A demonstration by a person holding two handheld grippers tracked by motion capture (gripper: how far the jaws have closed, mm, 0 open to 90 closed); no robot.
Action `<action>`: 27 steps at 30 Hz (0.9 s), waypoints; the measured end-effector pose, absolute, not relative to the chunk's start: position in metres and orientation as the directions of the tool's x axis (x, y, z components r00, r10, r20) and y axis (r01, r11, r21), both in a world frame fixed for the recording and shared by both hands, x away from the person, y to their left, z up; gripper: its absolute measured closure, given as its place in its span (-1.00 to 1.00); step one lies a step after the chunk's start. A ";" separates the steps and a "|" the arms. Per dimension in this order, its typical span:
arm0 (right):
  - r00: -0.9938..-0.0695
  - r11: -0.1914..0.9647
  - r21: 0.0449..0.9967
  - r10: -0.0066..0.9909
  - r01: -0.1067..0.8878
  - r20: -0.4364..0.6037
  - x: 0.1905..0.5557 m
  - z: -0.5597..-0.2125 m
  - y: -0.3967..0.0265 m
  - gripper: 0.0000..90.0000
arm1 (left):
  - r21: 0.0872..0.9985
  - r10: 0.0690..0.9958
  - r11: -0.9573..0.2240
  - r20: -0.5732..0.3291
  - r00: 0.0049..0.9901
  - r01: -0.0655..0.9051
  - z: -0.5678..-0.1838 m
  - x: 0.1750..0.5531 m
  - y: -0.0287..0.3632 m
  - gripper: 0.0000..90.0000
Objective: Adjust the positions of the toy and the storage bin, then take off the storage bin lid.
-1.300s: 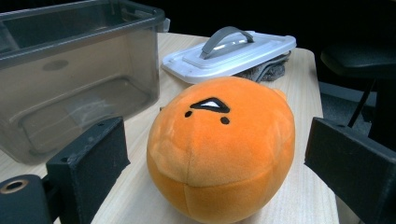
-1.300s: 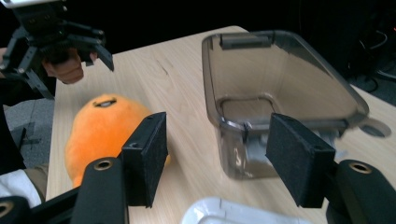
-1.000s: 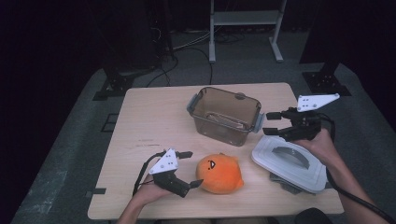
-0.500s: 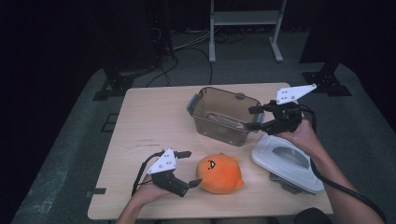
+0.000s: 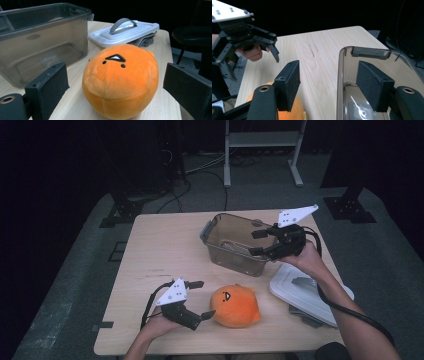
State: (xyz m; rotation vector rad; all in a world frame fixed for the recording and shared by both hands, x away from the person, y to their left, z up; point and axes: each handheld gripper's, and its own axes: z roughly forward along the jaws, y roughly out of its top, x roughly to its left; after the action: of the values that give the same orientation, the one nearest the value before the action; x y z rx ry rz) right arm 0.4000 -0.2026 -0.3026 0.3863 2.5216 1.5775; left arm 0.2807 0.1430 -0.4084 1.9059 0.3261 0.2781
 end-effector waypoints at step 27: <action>-0.965 0.478 0.868 0.261 0.135 0.006 0.436 -0.320 -0.158 -0.24 | 0.937 0.359 -0.336 0.038 0.932 0.091 -0.407 0.281 0.145 -0.89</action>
State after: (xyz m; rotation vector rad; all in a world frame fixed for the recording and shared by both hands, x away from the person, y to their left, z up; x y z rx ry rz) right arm 0.4364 -0.1585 -0.3198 0.3488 2.5896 1.5035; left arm 0.2810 0.1452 -0.4073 1.9062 0.3285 0.2824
